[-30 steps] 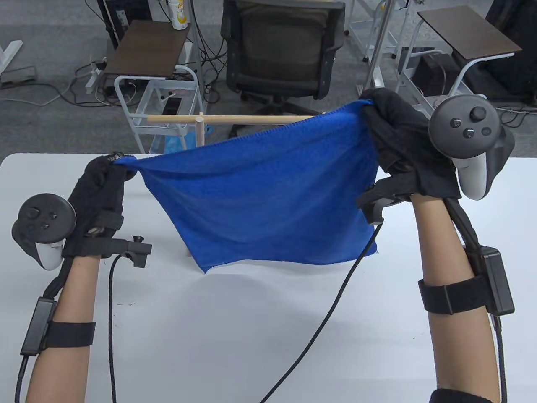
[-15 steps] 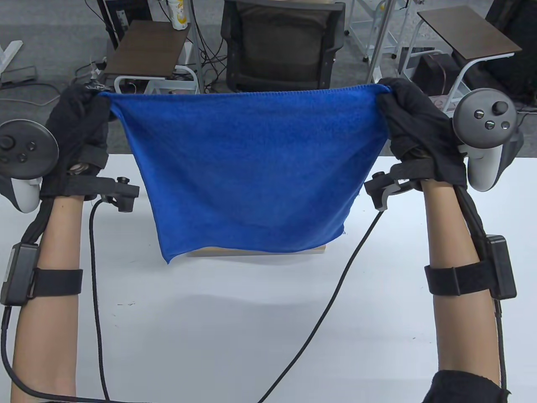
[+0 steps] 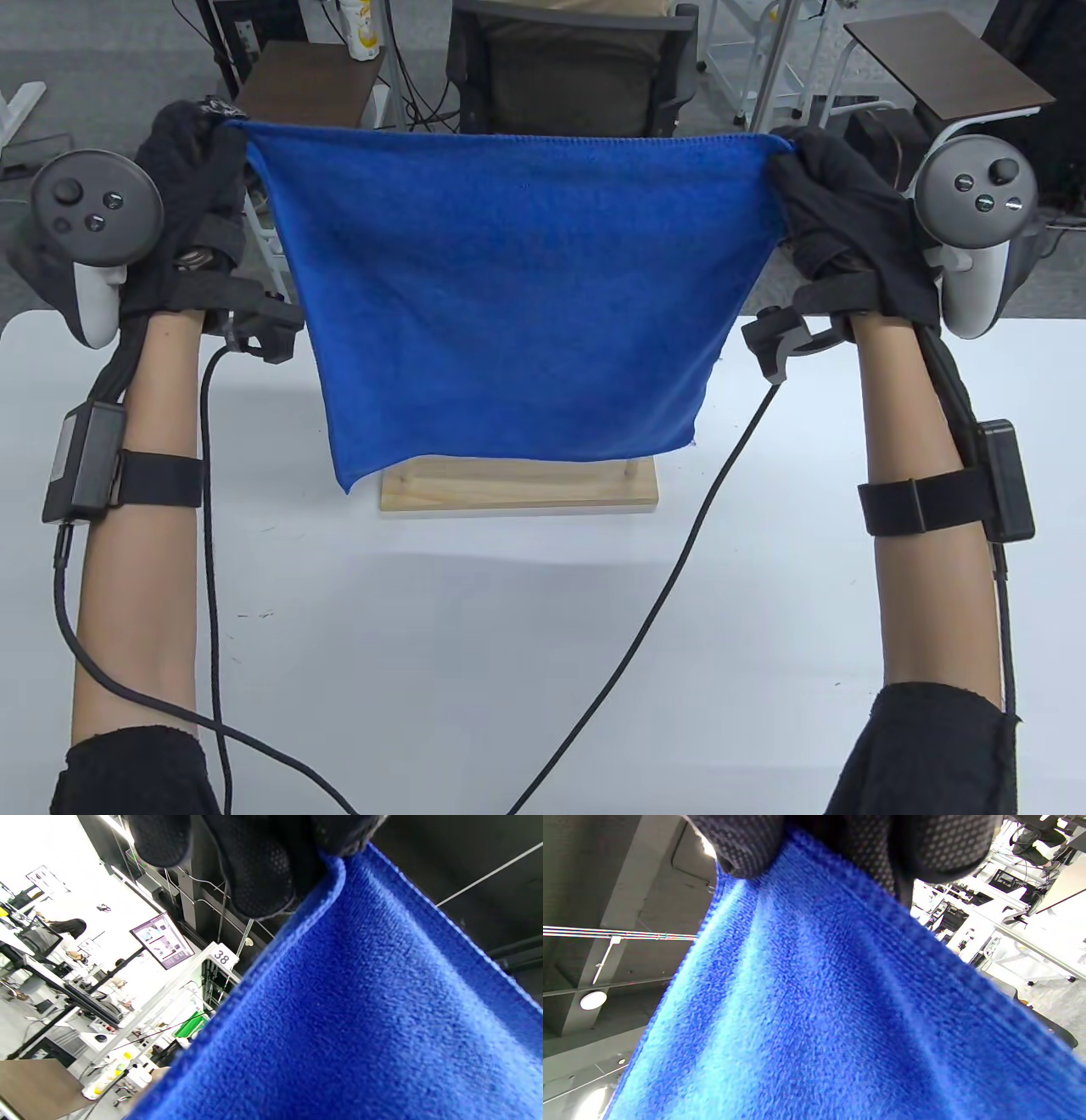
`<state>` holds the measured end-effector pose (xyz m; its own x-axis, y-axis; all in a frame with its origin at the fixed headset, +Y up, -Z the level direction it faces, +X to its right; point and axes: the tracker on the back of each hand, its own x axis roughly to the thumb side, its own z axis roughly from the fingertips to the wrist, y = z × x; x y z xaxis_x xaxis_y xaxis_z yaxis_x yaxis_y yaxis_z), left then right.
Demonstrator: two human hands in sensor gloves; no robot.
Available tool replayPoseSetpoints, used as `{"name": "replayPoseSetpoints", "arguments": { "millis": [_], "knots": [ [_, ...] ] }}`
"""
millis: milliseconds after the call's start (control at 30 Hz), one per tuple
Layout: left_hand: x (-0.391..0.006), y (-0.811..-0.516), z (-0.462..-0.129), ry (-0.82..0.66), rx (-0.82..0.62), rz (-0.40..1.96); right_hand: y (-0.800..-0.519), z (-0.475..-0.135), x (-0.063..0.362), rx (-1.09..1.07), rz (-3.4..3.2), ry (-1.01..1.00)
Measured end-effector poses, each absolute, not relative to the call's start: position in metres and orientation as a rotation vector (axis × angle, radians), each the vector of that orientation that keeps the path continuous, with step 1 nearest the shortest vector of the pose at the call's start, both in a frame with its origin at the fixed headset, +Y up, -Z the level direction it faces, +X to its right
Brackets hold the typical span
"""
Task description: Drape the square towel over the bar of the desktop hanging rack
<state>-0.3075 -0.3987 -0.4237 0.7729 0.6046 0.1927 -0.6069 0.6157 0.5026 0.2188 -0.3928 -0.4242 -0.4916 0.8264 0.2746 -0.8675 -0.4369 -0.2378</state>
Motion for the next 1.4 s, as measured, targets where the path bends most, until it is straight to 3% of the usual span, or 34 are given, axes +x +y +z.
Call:
{"name": "replayPoseSetpoints", "arguments": {
  "millis": [367, 567, 967, 1200, 1400],
  "knots": [
    [-0.306, -0.372, -0.446, 0.041, 0.601, 0.516, -0.386, -0.452, 0.218, 0.098, 2.07, -0.392],
    [-0.304, -0.367, -0.464, 0.098, 0.61, 0.291, -0.383, -0.469, 0.215, 0.058, 2.11, -0.356],
    [-0.293, -0.42, -0.512, 0.078, 0.393, 0.027, -0.414, -0.507, 0.223, -0.124, 2.206, -0.194],
    [-0.299, -0.459, -0.531, 0.0, 0.114, 0.027, -0.46, -0.531, 0.237, -0.117, 2.181, 0.336],
    [-0.307, -0.496, -0.532, -0.033, -0.072, 0.086, -0.494, -0.536, 0.237, -0.097, 2.106, 0.531]
  ]
}}
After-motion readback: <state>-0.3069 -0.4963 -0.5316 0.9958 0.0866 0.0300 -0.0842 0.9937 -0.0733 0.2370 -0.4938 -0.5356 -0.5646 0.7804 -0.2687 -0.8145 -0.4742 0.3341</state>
